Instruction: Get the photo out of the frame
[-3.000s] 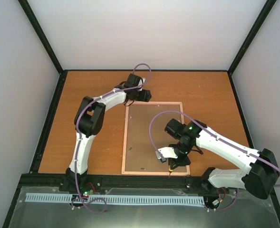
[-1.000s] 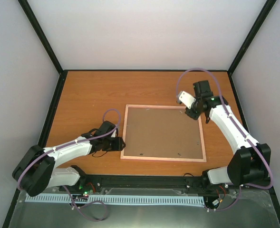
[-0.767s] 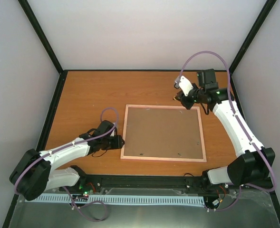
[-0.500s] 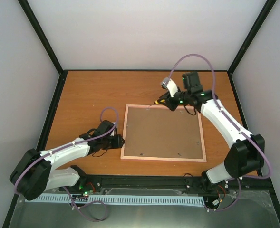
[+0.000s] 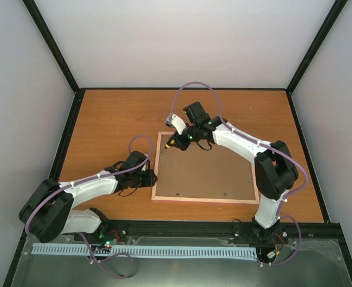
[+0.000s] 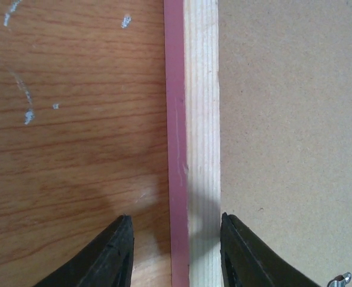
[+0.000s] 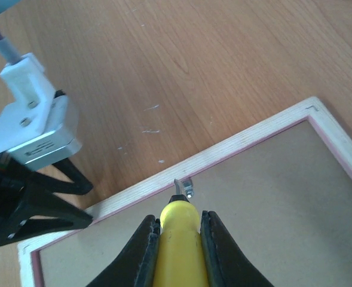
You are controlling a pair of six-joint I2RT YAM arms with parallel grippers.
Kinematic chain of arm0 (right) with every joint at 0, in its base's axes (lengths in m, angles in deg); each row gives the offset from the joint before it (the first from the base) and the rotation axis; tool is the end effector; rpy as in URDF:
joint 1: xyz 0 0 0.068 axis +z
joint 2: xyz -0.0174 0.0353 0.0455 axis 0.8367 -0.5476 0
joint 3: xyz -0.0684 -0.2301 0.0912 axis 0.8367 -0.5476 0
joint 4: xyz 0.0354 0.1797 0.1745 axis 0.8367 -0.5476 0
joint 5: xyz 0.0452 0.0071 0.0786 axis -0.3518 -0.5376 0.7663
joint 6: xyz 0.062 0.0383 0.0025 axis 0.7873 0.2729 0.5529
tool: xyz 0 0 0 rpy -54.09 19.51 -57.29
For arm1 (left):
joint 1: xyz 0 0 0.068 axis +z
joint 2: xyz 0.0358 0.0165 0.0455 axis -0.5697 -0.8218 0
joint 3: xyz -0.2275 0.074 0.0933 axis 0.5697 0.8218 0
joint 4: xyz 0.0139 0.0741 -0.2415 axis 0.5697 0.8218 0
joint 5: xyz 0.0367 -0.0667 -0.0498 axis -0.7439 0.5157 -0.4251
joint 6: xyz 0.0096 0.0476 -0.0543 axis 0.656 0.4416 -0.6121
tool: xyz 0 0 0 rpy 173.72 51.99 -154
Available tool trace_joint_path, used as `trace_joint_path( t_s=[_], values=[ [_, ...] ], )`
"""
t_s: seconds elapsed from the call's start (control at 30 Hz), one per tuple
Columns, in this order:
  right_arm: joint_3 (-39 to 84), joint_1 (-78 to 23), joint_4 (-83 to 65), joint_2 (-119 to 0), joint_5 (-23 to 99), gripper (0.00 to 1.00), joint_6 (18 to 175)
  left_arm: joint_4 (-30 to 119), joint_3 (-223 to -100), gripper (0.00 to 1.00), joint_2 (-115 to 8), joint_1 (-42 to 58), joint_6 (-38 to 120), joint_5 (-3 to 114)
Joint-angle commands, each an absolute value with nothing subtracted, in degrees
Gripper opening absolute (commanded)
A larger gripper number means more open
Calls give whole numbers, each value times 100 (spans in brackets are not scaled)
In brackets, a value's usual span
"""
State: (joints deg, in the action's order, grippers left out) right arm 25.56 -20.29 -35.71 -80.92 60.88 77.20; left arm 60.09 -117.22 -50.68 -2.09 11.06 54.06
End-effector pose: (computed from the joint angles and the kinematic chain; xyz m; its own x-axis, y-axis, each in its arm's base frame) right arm 0.2979 0.2585 0.2162 -0.4475 -0.5601 -0.6971 -0.8838 0.3957 0.2494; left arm 0.1773 -0.1414 0.1112 -0.9371 -0.1212 -0.3273 0.0297 0.9066 -0.4209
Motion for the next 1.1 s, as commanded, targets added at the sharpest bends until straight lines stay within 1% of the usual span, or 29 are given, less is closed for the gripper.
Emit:
trace_joint_path(
  t_s=[0.0, 0.17, 0.3, 0.47, 0.87, 1.07],
  values=[
    [2932, -1989, -3634, -8377, 5846, 3, 7807, 5793, -11887, 42, -5111, -230, 1129, 5413],
    [2911, -1924, -3648, -8484, 6132, 3, 7752, 5697, -11934, 42, -5209, -235, 1160, 5479],
    [2893, -1875, -3687, -8507, 6100, 3, 7691, 5640, -11969, 42, -5364, -235, 1181, 5469],
    [2902, -1857, -3770, -8584, 6099, 3, 7624, 5398, -11896, 37, -5437, -233, 1115, 5526],
    [2949, -1813, -3837, -8742, 6015, 3, 7555, 5328, -11778, 32, -5465, -235, 1067, 5505],
    [2984, -1764, -3868, -8815, 6084, 3, 7526, 5298, -11733, 26, -5465, -232, 1053, 5485]
  ],
)
